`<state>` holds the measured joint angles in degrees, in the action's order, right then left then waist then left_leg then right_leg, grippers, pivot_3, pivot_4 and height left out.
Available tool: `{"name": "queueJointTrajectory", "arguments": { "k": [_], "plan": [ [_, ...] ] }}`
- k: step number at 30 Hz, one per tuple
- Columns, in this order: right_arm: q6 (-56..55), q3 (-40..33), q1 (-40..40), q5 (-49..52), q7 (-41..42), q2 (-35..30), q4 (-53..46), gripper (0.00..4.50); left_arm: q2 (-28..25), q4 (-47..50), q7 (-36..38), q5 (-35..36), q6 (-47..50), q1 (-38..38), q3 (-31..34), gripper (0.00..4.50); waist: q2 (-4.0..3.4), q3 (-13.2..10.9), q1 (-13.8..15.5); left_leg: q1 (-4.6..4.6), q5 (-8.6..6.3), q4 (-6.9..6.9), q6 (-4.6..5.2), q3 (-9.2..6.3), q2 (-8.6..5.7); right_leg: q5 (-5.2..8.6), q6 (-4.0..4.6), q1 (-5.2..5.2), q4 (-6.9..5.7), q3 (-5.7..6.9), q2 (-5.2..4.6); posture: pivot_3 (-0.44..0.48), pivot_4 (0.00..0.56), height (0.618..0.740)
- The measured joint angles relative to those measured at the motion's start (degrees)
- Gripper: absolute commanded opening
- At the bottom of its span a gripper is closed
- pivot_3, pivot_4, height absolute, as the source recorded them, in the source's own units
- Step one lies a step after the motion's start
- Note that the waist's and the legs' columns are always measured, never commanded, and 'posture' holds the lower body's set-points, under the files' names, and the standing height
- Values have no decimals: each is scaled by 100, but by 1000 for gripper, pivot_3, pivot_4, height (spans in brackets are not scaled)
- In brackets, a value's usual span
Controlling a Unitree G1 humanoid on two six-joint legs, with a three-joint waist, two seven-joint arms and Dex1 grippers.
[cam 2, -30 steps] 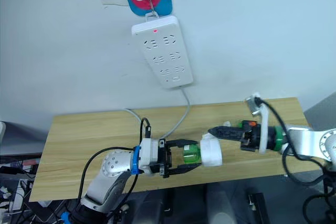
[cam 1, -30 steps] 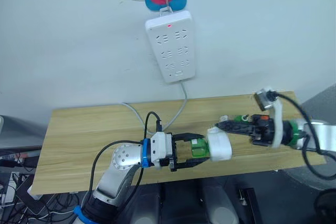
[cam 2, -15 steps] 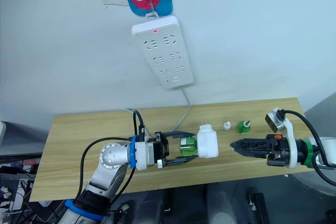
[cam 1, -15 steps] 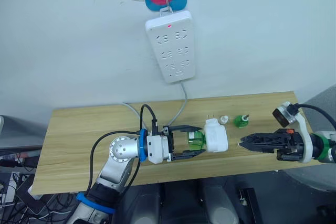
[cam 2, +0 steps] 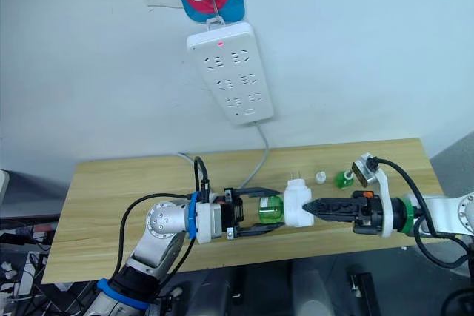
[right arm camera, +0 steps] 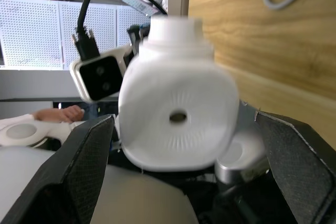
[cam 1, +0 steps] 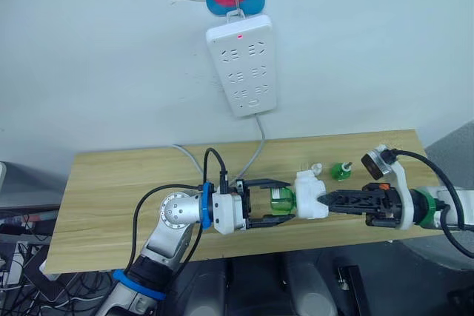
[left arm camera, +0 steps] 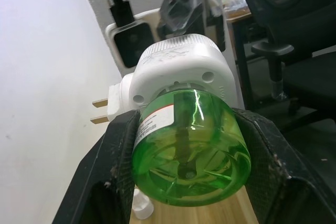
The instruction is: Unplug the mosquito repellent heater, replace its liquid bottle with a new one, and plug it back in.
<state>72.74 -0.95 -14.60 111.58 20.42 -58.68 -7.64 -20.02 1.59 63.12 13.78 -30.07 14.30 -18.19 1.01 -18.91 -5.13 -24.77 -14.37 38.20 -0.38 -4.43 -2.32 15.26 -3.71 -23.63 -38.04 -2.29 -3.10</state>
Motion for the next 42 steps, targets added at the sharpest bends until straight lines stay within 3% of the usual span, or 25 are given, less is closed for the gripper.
{"name": "queueJointTrajectory", "arguments": {
  "k": [7, 10, 13, 23, 30, 34, 42],
  "plan": [
    [-57, 21, -56, 0, -237, 165, -55, 4457, -3, -4, 0, -2, 13, 56, -23, 2296, 0, 0, 0, 0, 0, 1, 0, 0, 0, 0, 0, 0, 0, 0, 0, -199, 327, 740],
    [-59, 22, -61, 5, -264, 192, -101, 3899, -4, -27, -2, -36, 30, 105, -34, 2296, 0, 0, -1, 0, 0, 0, 0, 0, 0, 0, 0, 0, 0, 0, 0, -200, 328, 740],
    [-86, 21, -86, 40, -305, 231, -107, 2949, -14, -112, -12, -39, 79, 98, -45, 2296, 0, 0, -1, 0, 0, 0, 0, -1, 1, 0, 0, 0, -1, 1, 0, -198, 328, 740],
    [-123, 24, -154, 42, -470, 254, -103, 2936, -46, -111, -95, -69, 275, 98, -40, 2296, 0, 0, -2, 0, 0, 2, 0, 0, 0, 0, 0, 0, -2, 0, 0, -199, 325, 740],
    [-284, 55, -179, 9, -1363, 160, -129, 2936, -496, 330, -302, -225, 1759, 99, -95, 4488, -1, 1, -13, 0, 0, 1, 0, -1, 0, 0, 0, -1, -5, 1, 1, -194, 307, 740],
    [-539, 192, -211, -2, -2267, 95, -235, 2936, -808, 931, -470, -264, 2837, 119, -84, 4500, -2, 2, -25, 0, 1, 2, -1, 0, 0, 0, 0, -2, -6, 0, 1, -196, 300, 740],
    [-965, 469, -538, -5, -3614, 457, -785, 2936, -1047, 1238, -517, -1046, 3864, 504, -603, 4500, -2, 4, -40, -1, 1, 0, -1, 1, -1, 0, 0, -4, -5, 0, 3, -216, 284, 740]
  ]
}}
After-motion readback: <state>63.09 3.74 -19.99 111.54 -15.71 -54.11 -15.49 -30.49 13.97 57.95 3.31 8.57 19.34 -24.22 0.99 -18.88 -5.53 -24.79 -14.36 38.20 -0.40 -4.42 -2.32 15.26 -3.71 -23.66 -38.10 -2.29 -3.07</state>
